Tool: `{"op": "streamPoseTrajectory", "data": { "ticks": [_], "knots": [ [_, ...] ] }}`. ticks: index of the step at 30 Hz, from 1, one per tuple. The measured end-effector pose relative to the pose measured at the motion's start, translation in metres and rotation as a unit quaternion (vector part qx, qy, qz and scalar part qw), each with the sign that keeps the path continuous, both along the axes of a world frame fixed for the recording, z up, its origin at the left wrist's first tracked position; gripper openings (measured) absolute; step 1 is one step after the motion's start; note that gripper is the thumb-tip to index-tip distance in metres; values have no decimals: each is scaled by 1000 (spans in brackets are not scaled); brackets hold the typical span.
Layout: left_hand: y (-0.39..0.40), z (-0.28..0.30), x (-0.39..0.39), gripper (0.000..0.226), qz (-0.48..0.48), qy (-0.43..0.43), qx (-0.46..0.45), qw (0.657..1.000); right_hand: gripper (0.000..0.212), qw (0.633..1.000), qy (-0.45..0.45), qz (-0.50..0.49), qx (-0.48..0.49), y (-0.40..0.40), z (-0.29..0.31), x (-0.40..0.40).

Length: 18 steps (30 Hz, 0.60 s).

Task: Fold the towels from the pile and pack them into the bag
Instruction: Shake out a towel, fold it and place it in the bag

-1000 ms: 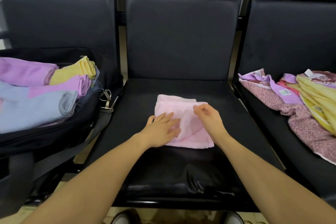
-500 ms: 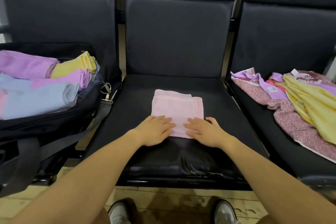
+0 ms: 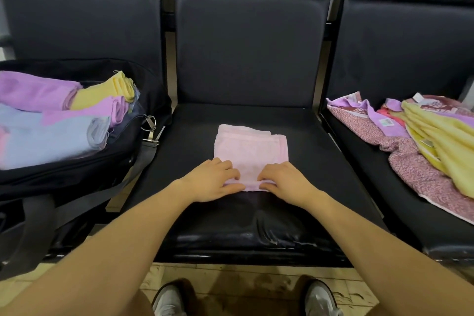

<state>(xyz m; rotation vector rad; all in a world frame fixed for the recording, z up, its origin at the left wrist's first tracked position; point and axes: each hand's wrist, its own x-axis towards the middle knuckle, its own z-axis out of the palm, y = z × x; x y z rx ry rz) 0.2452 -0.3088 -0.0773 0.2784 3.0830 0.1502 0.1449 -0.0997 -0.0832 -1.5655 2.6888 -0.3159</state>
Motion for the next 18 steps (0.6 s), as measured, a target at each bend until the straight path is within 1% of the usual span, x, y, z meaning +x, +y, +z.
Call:
{"op": "streamPoseTrajectory", "data": {
  "ticks": [2, 4, 6, 8, 9, 10, 12, 13, 18],
  "knots": [
    [1, 1, 0, 46, 20, 3, 17, 1000, 23, 998, -35, -36, -47, -1, 1, -2],
    [5, 2, -1, 47, 45, 24, 26, 998, 21, 989, -91, -78, -83, 0, 3, -3],
    [7, 3, -1, 48, 68, 41, 40, 996, 13, 980, -150, -97, -90, 1, 9, -4],
    [9, 2, -2, 47, 82, 44, 52, 994, 9, 973, -187, -102, -89, 2, 15, -4],
    [8, 1, -2, 44, 93, 43, 77, 992, 10, 971, -198, -104, -89, 2, 17, -6],
    [7, 1, -2, 39, 112, 46, 126, 985, 11, 968, -207, -108, -91, 3, 19, -7],
    [4, 5, -2, 23, 161, 68, 253, 952, 14, 961, -226, -126, -98, 6, 20, -11],
    [3, 7, -3, 17, 175, 76, 296, 936, 13, 958, -233, -137, -99, 9, 20, -13],
    [2, 16, -9, 4, 172, 70, 344, 921, 11, 955, -233, -149, -102, 14, 17, -11]
  ]
}}
